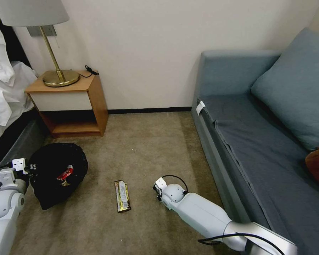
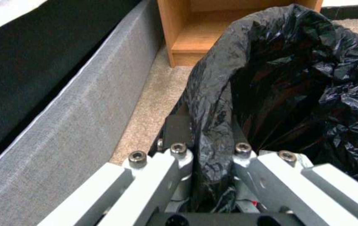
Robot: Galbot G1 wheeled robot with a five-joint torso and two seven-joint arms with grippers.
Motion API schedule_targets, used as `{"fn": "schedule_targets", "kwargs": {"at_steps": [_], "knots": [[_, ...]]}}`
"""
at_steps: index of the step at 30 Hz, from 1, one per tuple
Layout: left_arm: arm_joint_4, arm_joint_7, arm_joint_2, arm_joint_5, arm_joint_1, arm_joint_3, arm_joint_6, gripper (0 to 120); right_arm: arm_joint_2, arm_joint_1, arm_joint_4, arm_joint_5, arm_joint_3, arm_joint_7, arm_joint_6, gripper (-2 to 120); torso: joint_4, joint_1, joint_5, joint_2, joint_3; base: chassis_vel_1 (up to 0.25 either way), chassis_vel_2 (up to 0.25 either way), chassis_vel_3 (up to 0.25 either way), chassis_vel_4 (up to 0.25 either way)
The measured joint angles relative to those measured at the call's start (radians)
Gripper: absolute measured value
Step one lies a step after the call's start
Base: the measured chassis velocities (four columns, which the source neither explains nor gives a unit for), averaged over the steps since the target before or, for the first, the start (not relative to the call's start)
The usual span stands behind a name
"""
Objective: Pick up the trash bin, then pick up the garbage on the floor and place it into the trash bin.
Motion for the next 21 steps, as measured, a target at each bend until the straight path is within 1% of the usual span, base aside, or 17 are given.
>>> {"fn": "schedule_targets", "kwargs": {"at_steps": [2,4,9,10,11,13,15,20,21], "knots": [[-0.004,0.003,0.003,-0.002,0.002,0.0,0.002,4,0.0,0.016,0.016,0.001,0.01,0.0,0.007,21,0.0,0.0,-0.0001,0.0,0.0,0.0,0.0,0.0,0.0],[-0.007,0.005,0.003,-0.003,0.003,0.001,0.002,4,0.0,0.026,0.025,0.001,0.013,0.0,0.01,19,0.0,0.0,-0.0001,0.0,0.0,0.0,0.0,0.0,0.0],[-0.014,0.007,0.004,-0.003,0.005,0.002,0.002,4,0.0,0.047,0.058,-0.004,0.011,-0.003,0.023,19,0.0,0.0,-0.0002,0.0,0.0,0.0,0.0,0.0,0.0],[-0.017,0.007,0.004,-0.003,0.006,0.003,0.002,4,0.001,0.055,0.071,-0.004,0.009,-0.003,0.024,19,-0.0001,0.0,-0.0002,0.0,0.0,0.0,0.0,0.0,0.0],[-0.024,0.008,0.004,-0.003,0.007,0.006,0.002,4,0.009,0.086,0.12,-0.003,0.0,-0.008,0.036,19,0.0,0.0,-0.0003,0.0,0.0,0.0,0.0,0.0,0.0],[-0.028,0.008,0.004,-0.003,0.008,0.007,0.002,4,0.014,0.101,0.139,0.001,-0.003,-0.012,0.041,19,0.0001,0.0,-0.0003,0.0,0.0,0.0,0.0,0.0,0.0],[-0.038,0.009,0.003,-0.003,0.011,0.008,0.004,4,0.027,0.14,0.182,0.024,-0.008,-0.015,0.054,19,0.0,0.0,-0.0004,0.0,0.0,0.0,0.0,0.0,0.0],[-0.05,0.012,0.003,-0.005,0.016,0.008,0.005,4,0.037,0.181,0.22,0.064,-0.017,-0.017,0.064,19,0.0001,0.0,-0.0004,0.0,0.0,0.0,0.0,0.0,0.0],[-0.059,0.012,0.004,-0.008,0.02,0.008,0.006,4,0.047,0.218,0.252,0.106,-0.028,-0.024,0.079,19,-0.0001,0.0,-0.0003,0.0,0.0,0.0,0.0,0.0,0.0]]}}
